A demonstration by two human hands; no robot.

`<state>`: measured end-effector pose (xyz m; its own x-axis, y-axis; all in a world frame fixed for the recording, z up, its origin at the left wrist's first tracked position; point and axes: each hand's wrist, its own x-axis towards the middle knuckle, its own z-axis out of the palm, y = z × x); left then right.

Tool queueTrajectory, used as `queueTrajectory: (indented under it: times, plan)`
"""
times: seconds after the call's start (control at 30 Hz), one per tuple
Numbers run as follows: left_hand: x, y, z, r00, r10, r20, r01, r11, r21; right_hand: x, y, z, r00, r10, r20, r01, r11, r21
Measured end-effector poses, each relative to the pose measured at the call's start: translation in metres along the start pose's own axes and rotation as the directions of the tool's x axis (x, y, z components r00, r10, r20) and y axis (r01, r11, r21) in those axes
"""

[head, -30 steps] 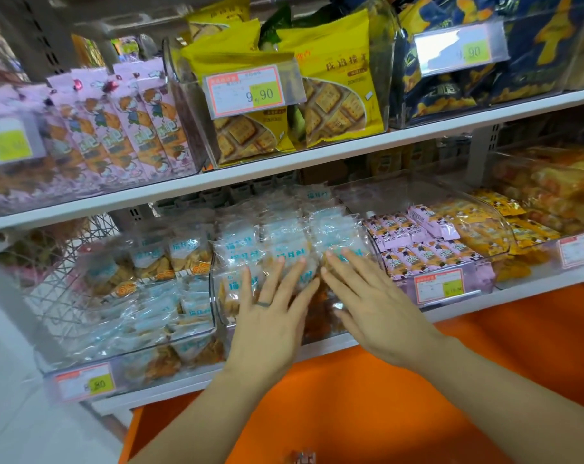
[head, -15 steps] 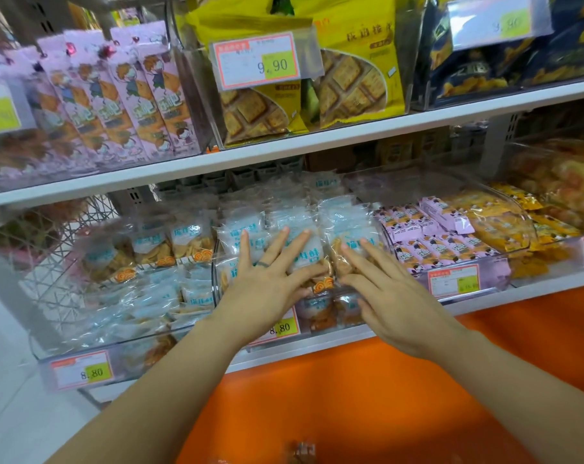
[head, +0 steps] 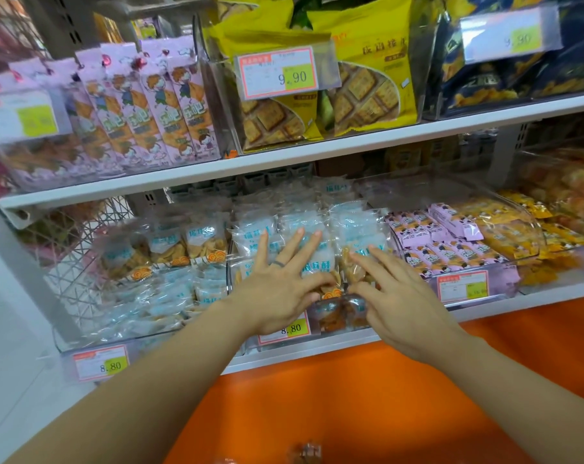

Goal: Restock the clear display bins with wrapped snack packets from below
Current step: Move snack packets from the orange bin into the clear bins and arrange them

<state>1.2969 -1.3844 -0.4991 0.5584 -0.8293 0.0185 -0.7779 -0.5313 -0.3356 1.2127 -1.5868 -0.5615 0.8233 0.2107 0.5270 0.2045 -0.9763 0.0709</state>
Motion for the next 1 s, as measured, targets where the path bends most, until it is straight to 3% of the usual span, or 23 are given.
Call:
queueTrajectory:
  times: [0.23, 0.37, 0.43, 0.5, 0.63, 0.77, 0.87, 1.0]
  plan:
    - [-0.007, 0.003, -0.005, 0.999, -0.022, -0.036, 0.021, 0.999, -0.046, -0.001, -0.015, -0.021, 0.997, 0.046, -0.066, -0.038, 0.992, 0.119]
    - [-0.025, 0.007, 0.007, 0.945, -0.021, -0.325, -0.029, 0.989, -0.148, -0.009, -0.031, -0.025, 0.992, 0.009, -0.129, 0.02, 0.974, 0.224]
    - [-0.044, 0.012, 0.019, 0.888, -0.046, -0.458, -0.074, 0.968, -0.241, -0.016, -0.039, -0.022, 0.996, 0.016, -0.086, 0.011, 0.952, 0.305]
    - [-0.068, 0.017, 0.036, 0.864, -0.08, -0.497, -0.113, 0.932, -0.346, -0.022, -0.044, -0.015, 0.999, 0.035, -0.015, -0.027, 0.926, 0.375]
    - [-0.114, 0.023, 0.088, 0.933, -0.134, -0.335, -0.063, 0.854, -0.517, -0.034, -0.057, 0.011, 0.961, -0.012, 0.276, -0.12, 0.882, 0.456]
    - [-0.133, 0.02, 0.152, 0.964, -0.263, -0.044, 0.17, 0.736, -0.656, -0.037, -0.071, 0.064, 0.787, -0.023, 0.616, -0.312, 0.847, 0.43]
    - [-0.143, 0.014, 0.2, 0.926, -0.284, 0.249, 0.374, 0.592, -0.714, -0.044, -0.081, 0.11, 0.746, -0.084, 0.66, -0.285, 0.857, 0.43]
    - [-0.158, 0.004, 0.242, 0.805, -0.209, 0.555, 0.578, 0.486, -0.656, -0.06, -0.1, 0.163, 0.656, -0.144, 0.741, -0.284, 0.862, 0.42]
